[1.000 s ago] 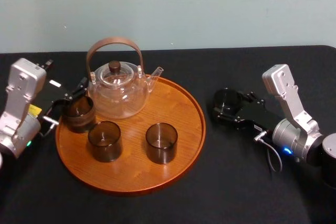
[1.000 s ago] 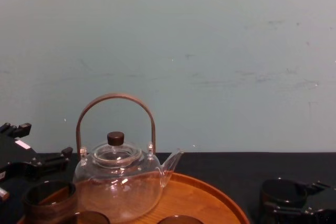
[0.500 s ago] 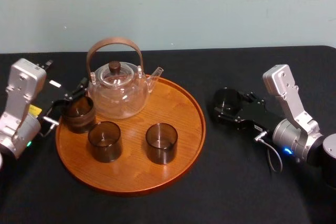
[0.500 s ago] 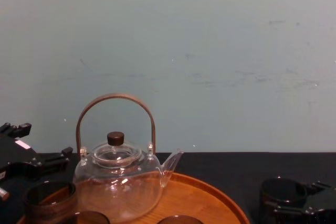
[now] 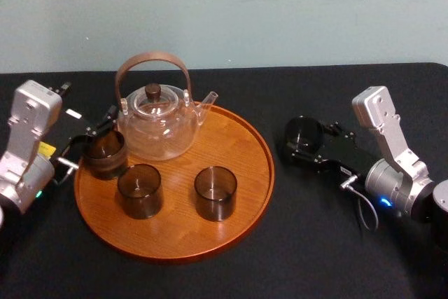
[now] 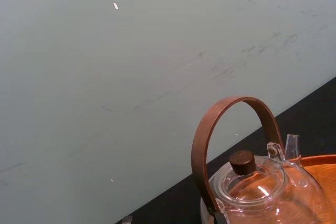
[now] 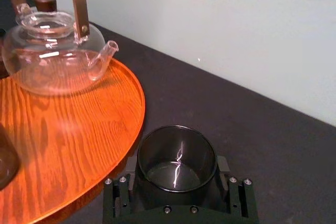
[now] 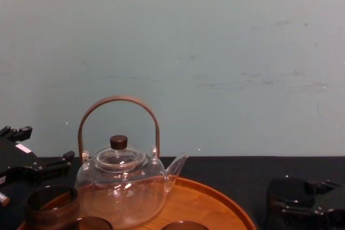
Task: Pick up the glass from the table and place it on the tray.
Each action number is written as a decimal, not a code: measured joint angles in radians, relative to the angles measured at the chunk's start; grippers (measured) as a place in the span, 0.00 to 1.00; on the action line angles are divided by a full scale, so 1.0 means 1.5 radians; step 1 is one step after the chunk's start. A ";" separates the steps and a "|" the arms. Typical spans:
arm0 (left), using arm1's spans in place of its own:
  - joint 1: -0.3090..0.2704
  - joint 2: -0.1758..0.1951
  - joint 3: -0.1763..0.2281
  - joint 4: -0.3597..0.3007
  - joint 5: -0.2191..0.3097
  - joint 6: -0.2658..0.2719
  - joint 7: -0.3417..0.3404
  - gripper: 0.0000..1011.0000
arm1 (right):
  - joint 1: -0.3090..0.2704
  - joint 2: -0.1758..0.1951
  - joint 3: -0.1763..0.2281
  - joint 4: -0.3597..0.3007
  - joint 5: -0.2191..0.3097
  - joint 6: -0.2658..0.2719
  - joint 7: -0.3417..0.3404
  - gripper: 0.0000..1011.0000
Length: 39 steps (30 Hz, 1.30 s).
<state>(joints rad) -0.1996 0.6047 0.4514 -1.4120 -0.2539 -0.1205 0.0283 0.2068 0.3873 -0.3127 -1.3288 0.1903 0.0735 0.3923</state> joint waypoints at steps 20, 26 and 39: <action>0.000 0.000 0.000 0.000 0.000 0.000 0.000 0.99 | -0.005 0.006 -0.020 -0.066 -0.010 -0.006 0.010 0.89; 0.000 0.000 0.000 0.000 0.000 0.000 0.000 0.99 | 0.010 -0.001 -0.035 -0.064 -0.017 -0.002 0.014 0.89; 0.000 0.000 0.000 0.000 0.000 0.000 0.000 0.99 | 0.047 -0.030 -0.077 -0.038 -0.033 0.004 0.024 0.89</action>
<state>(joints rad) -0.1995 0.6047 0.4514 -1.4120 -0.2539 -0.1205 0.0283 0.2773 0.3430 -0.4280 -1.3860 0.1406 0.0792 0.4285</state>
